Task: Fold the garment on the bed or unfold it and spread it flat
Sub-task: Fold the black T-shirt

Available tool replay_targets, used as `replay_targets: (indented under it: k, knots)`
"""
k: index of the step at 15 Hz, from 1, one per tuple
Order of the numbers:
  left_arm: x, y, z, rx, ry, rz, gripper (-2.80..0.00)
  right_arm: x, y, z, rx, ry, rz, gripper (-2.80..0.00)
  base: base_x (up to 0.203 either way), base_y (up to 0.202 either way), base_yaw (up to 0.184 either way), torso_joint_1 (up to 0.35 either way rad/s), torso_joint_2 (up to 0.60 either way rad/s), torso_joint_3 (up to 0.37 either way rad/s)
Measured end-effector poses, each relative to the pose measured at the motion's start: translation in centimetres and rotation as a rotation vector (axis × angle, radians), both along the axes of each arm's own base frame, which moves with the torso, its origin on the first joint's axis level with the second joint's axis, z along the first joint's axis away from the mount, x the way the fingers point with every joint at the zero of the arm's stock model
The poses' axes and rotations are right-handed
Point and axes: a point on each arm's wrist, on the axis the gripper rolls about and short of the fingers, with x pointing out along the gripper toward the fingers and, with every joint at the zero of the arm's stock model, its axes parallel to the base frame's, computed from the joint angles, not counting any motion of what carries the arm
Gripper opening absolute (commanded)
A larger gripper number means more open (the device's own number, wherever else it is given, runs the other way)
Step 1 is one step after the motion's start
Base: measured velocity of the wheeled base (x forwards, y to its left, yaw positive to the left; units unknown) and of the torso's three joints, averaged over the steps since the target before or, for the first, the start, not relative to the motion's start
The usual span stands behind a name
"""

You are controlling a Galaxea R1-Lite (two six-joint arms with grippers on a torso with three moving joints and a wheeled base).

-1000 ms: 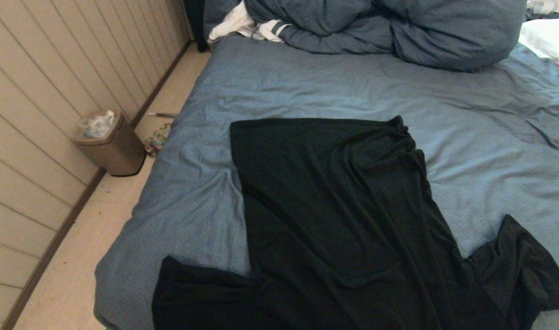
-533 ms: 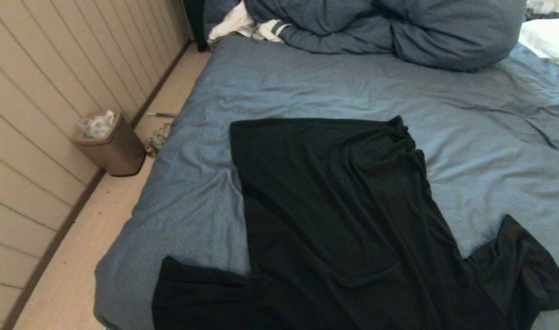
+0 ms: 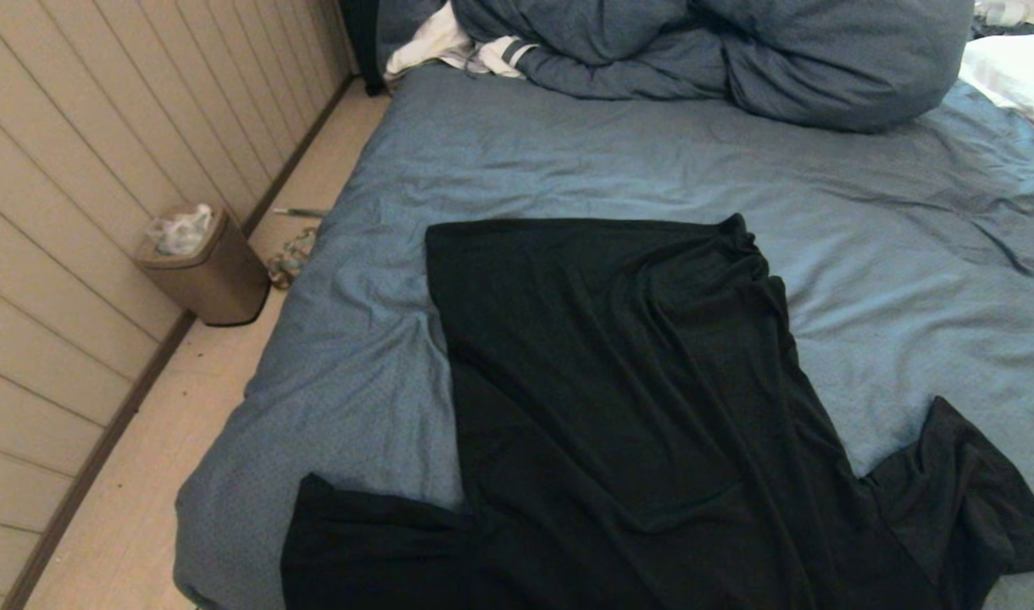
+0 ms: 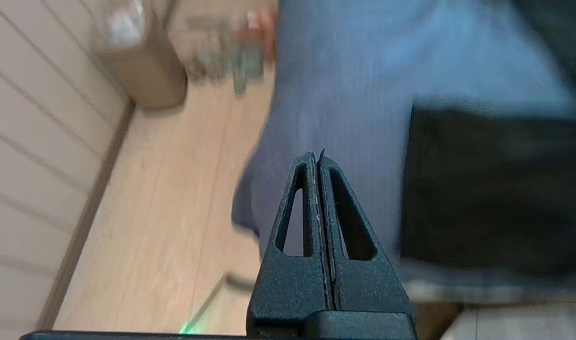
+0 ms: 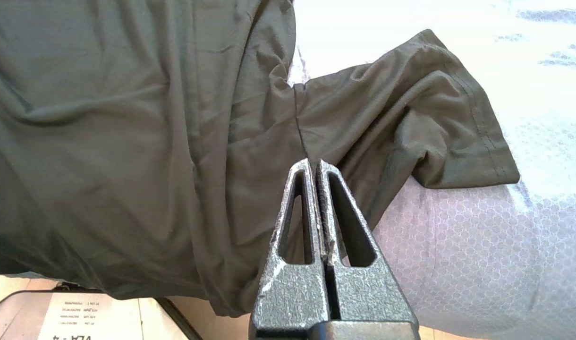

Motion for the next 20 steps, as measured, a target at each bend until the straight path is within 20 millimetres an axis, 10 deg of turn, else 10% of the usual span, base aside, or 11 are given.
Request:
replay_targets:
  k: [20]
  knots:
    - [-0.01, 0.05, 0.26, -0.077, -0.023, 0.014, -2.8, 0.0, -0.01, 0.01, 0.01, -0.001, 0.0, -2.8, 0.0, 0.0, 0.0, 0.0, 0.0, 0.0]
